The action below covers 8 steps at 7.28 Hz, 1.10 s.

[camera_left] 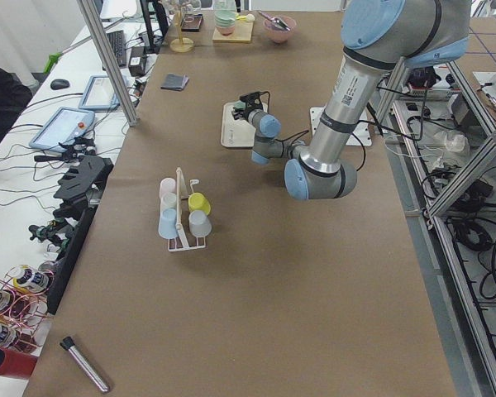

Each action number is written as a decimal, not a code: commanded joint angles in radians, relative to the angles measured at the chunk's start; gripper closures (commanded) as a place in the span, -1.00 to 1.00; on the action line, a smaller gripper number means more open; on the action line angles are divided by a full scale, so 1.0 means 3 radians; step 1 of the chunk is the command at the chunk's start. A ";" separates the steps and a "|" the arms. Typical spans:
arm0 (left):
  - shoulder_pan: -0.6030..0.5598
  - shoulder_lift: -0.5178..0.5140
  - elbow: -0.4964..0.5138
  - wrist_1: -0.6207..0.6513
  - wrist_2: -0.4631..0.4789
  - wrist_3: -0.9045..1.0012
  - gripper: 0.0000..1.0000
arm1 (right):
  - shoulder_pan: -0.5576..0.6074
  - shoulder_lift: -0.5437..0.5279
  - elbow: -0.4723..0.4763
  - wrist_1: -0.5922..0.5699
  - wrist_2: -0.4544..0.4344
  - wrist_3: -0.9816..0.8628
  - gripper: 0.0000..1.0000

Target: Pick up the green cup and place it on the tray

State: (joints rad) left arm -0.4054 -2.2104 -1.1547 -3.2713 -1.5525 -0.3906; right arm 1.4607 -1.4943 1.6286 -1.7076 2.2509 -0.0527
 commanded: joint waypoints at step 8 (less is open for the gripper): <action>0.0047 -0.0087 0.0259 -0.0089 -0.0005 -0.0022 0.97 | 0.0004 -0.0004 -0.0065 0.0149 0.0014 0.0007 -1.00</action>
State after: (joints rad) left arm -0.3943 -2.2364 -1.0802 -3.2833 -1.5547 -0.3962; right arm 1.4618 -1.4956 1.6105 -1.6629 2.2551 -0.0502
